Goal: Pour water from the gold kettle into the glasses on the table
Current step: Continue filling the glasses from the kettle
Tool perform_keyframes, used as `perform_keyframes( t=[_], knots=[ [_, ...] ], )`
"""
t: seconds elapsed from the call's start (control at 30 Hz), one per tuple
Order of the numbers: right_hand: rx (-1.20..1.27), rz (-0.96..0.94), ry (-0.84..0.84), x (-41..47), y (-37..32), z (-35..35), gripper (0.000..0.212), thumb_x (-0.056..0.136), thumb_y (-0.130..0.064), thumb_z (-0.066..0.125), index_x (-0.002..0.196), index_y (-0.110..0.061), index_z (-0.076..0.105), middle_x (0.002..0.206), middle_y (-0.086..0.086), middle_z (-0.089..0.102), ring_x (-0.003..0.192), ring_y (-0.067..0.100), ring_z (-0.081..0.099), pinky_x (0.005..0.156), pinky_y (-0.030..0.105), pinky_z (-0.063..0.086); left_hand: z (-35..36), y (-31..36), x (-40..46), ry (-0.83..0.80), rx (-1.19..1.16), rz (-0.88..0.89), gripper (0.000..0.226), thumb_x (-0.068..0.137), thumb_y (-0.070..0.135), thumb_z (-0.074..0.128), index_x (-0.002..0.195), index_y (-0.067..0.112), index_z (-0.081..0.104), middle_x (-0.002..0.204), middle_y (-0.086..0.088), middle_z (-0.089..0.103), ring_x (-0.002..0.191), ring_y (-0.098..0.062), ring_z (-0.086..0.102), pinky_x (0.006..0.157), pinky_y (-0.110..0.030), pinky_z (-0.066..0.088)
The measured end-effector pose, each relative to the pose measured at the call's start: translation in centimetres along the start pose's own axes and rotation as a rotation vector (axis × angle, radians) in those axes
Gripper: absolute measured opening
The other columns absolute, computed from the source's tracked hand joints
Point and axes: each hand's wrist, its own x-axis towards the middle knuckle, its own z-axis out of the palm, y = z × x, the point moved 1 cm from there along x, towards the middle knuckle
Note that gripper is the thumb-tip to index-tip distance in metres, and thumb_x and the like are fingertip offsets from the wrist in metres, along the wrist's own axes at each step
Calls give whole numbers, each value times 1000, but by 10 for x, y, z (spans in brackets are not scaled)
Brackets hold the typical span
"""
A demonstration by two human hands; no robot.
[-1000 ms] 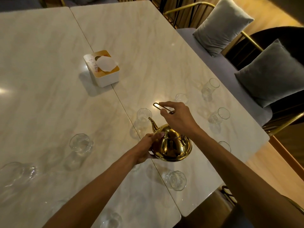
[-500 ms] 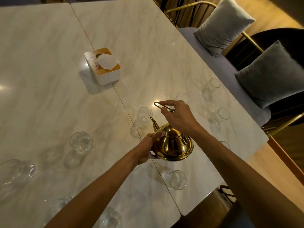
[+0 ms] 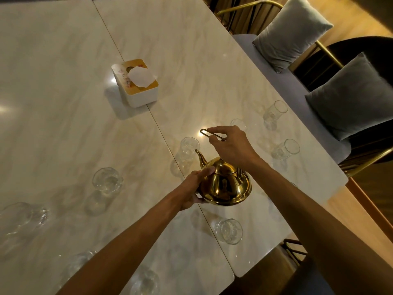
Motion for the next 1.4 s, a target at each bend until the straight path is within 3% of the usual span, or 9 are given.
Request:
perform_keyframes(
  t=[0.2, 0.37, 0.7, 0.8, 0.9, 1.13, 1.27, 1.4],
  knots=[
    [-5, 6, -12, 2, -1, 1, 35, 96, -28, 60, 130, -23, 67, 145, 2, 55, 80, 10, 64, 76, 26, 52, -1, -2, -1, -16, -7, 1, 24, 94, 47, 58, 105, 27, 61, 109, -2, 64, 105, -24, 59, 106, -60, 46],
    [-18, 5, -19, 3, -3, 1, 35, 97, -28, 59, 130, -22, 67, 145, 0, 56, 100, 8, 56, 85, 24, 46, -1, -5, 1, -28, -7, 16, 29, 92, 50, 59, 108, 27, 62, 109, -2, 65, 104, -23, 60, 105, -59, 47],
    [-21, 7, -22, 0, -3, 0, 35, 96, -27, 59, 130, -22, 67, 143, 1, 57, 105, 10, 58, 86, 22, 43, 0, -10, 4, -47, -9, 34, 50, 84, 55, 60, 123, 24, 57, 113, 0, 64, 106, -21, 60, 101, -56, 50],
    [-29, 2, -21, 0, -3, 0, 35, 97, -26, 59, 130, -21, 67, 143, 1, 57, 122, 18, 58, 90, 22, 40, 0, -10, 5, -58, -11, 36, 48, 83, 56, 59, 121, 26, 58, 113, 1, 65, 106, -21, 60, 101, -56, 50],
    [-31, -3, -11, 0, -3, 0, 35, 97, -26, 59, 130, -21, 67, 143, 0, 58, 126, 19, 56, 90, 22, 39, -1, -11, 7, -52, -12, 26, 59, 81, 57, 60, 130, 24, 56, 114, 0, 64, 107, -22, 59, 101, -56, 50],
    [-15, -10, 3, 0, -3, -2, 35, 97, -26, 59, 131, -20, 67, 144, 2, 57, 128, 21, 55, 99, 28, 44, 0, -9, 8, -60, -14, 16, 46, 88, 52, 58, 125, 26, 55, 113, 1, 63, 105, -20, 59, 98, -53, 51],
    [-22, -13, 8, 0, -3, -2, 35, 97, -27, 59, 131, -21, 67, 144, 1, 57, 125, 19, 57, 92, 22, 41, 0, -11, 9, -65, 3, 12, 27, 95, 49, 55, 113, 29, 58, 111, 1, 64, 103, -20, 60, 96, -52, 52],
    [-7, -24, 17, -5, -3, -4, 35, 96, -27, 59, 130, -22, 67, 143, 0, 58, 111, 16, 63, 89, 25, 49, -3, -14, 13, -49, 22, 23, 71, 79, 62, 69, 134, 21, 51, 118, -1, 64, 107, -21, 60, 87, -47, 56]
  ],
)
